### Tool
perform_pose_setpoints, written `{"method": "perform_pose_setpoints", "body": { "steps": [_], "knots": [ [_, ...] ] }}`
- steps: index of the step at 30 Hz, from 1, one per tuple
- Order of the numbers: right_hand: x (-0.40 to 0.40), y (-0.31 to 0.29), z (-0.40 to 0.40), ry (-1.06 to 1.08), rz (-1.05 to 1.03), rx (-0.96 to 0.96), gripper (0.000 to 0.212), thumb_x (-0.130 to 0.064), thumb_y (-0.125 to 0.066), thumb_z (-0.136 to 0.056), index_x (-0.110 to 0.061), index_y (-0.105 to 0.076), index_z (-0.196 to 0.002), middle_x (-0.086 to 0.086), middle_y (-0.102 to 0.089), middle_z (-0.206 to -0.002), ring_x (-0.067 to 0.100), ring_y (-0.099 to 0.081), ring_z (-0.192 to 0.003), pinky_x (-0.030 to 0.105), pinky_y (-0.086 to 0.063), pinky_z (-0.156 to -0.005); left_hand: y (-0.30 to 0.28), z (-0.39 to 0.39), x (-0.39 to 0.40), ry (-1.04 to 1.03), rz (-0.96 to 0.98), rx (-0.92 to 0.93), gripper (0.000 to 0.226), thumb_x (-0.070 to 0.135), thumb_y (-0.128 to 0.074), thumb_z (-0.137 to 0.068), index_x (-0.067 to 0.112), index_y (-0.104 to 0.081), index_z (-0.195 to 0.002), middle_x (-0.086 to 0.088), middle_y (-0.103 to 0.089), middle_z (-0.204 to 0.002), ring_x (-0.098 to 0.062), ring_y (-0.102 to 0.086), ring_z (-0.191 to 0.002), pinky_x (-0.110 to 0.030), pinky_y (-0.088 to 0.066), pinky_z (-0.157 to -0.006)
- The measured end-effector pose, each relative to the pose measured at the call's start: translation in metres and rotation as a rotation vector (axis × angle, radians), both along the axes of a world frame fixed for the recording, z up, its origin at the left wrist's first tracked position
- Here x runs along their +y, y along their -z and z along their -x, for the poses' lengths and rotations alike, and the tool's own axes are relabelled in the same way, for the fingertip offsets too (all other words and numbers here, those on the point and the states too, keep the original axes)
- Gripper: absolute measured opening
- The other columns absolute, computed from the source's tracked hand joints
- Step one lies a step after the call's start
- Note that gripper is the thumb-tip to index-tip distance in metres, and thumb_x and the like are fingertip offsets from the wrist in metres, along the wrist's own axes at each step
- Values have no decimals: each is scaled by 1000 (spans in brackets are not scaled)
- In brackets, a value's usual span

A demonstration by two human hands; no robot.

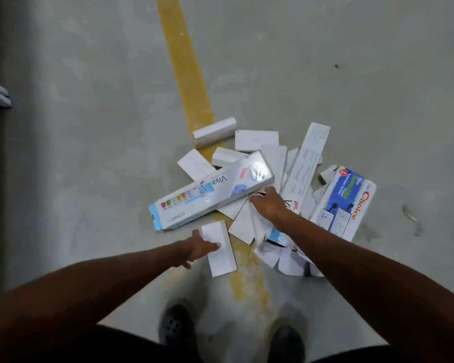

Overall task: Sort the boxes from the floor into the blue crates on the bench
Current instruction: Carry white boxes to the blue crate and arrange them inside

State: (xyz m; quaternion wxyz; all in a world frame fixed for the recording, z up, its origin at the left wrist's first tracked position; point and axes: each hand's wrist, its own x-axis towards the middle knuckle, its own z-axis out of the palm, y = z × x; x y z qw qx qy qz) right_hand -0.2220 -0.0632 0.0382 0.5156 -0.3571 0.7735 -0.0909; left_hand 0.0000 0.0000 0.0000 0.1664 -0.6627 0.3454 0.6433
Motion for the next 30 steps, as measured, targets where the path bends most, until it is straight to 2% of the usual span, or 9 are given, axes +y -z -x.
{"method": "perform_pose_setpoints", "body": {
  "steps": [4,7,13,16,19,22,25,27,30],
  "knots": [
    [0,41,14,6,24,64,88,-43,-68,-92,-19,-17,-160,13,-26,-160,34,-37,-144,42,-37,-115,52,3,4,-79,-93,-5,118,54,-77,-84,29,9,-161,-14,-31,-161,-39,-42,-140,-58,-47,-105],
    [3,65,25,-50,-12,86,100,-43,-70,-91,-23,-2,-162,11,-9,-166,36,-31,-147,43,-35,-115,85,9,16,-146,8,-47,120,48,-85,-78,31,5,-156,-11,-42,-146,-34,-51,-124,-49,-52,-85],
    [8,97,48,-117,13,164,113,-38,-78,-84,-17,0,-162,18,-20,-163,37,-32,-146,46,-37,-117,121,13,27,-304,218,-23,86,35,-91,-74,13,-27,-128,-10,-55,-116,-19,-60,-83,-29,-48,-48],
    [28,109,61,-186,35,186,108,-32,-82,-81,-13,-10,-160,13,-18,-162,33,-29,-147,44,-35,-118,126,11,20,-345,255,25,79,25,-92,-74,3,-37,-125,-15,-61,-112,-19,-65,-76,-26,-47,-43],
    [40,110,65,-273,56,220,113,-28,-84,-81,-13,-7,-161,7,-7,-165,30,-23,-151,39,-29,-119,126,8,18,-278,259,62,52,19,-91,-76,-2,-55,-108,-16,-63,-86,-14,-53,-46,-22,-34,-37],
    [38,108,66,-225,59,221,107,-33,-86,-79,-15,-16,-158,11,-18,-160,33,-32,-145,42,-35,-114,123,5,17,-222,233,85,37,18,-88,-79,-2,-65,-99,-9,-61,-72,-12,-51,-50,-21,-36,-41],
    [35,113,63,-117,-49,57,101,-37,-90,-73,-12,-28,-149,17,-38,-151,35,-54,-128,50,-53,-103,119,3,16,-197,204,133,52,27,-89,-77,-5,-67,-111,-17,-73,-97,-22,-60,-77,-23,-44,-56],
    [38,118,57,-97,-63,-67,77,-26,-89,-78,-7,-41,-134,16,-57,-130,29,-67,-105,48,-62,-90,113,7,13,-202,197,193,49,29,-87,-80,1,-64,-112,-19,-73,-114,-26,-66,-95,-30,-52,-72],
    [42,117,49,-130,-52,-120,52,-15,-84,-85,-14,-45,-119,13,-62,-121,29,-67,-109,41,-61,-87,102,15,6,-268,255,275,42,26,-80,-87,9,-58,-119,-12,-72,-117,-27,-69,-110,-40,-57,-94]
  ]
}}
